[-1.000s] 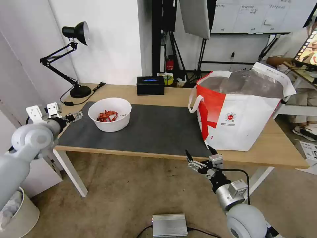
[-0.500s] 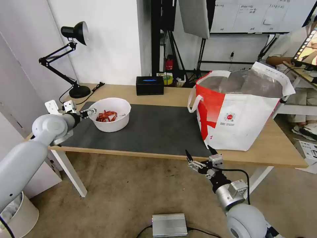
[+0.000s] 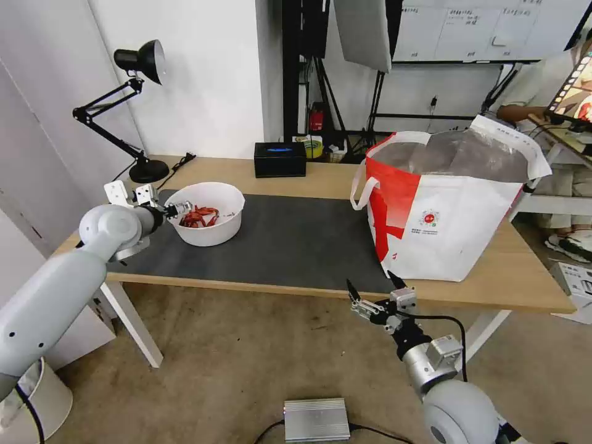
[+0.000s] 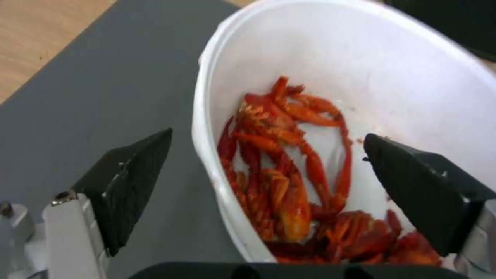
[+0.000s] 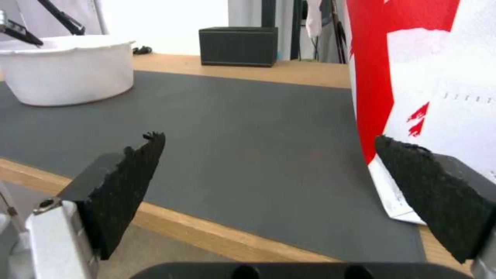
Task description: Pick up the trash from the table and place it into the takeout bag.
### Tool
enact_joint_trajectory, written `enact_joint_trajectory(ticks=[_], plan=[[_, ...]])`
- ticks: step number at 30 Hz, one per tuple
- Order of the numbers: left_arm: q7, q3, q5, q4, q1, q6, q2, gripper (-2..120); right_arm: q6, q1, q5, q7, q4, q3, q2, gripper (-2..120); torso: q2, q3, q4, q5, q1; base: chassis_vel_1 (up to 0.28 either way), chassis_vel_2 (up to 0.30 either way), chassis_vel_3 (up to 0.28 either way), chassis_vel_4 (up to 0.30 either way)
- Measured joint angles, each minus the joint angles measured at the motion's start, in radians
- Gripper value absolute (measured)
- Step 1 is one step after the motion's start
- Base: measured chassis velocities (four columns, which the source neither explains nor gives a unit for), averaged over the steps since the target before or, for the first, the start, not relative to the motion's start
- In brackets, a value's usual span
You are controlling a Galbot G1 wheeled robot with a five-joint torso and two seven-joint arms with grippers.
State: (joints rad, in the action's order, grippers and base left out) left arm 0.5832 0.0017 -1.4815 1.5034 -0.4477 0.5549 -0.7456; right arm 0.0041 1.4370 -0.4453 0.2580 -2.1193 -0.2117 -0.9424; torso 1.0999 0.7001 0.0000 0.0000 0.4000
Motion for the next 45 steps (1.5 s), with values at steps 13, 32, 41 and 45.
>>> enact_joint_trajectory(ticks=[13,32,41,45], plan=[[0.059,0.027,-0.019,-0.019,0.025,0.034,-0.009,84,0.000,0.000,0.000,0.000,0.000,0.000,0.000,100,0.000,0.000,0.0000,0.0000,0.000,0.000,0.000,0.000,0.000],[0.114,0.090,-0.052,-0.034,0.090,0.058,-0.020,0,0.000,0.000,0.000,0.000,0.000,0.000,0.000,100,0.000,0.000,0.0000,-0.0001,0.000,0.000,0.000,0.000,0.000],[0.119,0.020,-0.072,0.033,0.044,0.053,-0.006,0,0.000,0.000,0.000,0.000,0.000,0.000,0.000,100,0.000,0.000,0.0002,-0.0001,0.000,0.000,0.000,0.000,0.000],[0.144,-0.015,-0.105,0.098,0.029,0.050,-0.008,0,0.000,0.000,0.000,0.000,0.000,0.000,0.000,100,0.000,0.000,0.0000,-0.0001,0.000,0.000,0.000,0.000,0.000]])
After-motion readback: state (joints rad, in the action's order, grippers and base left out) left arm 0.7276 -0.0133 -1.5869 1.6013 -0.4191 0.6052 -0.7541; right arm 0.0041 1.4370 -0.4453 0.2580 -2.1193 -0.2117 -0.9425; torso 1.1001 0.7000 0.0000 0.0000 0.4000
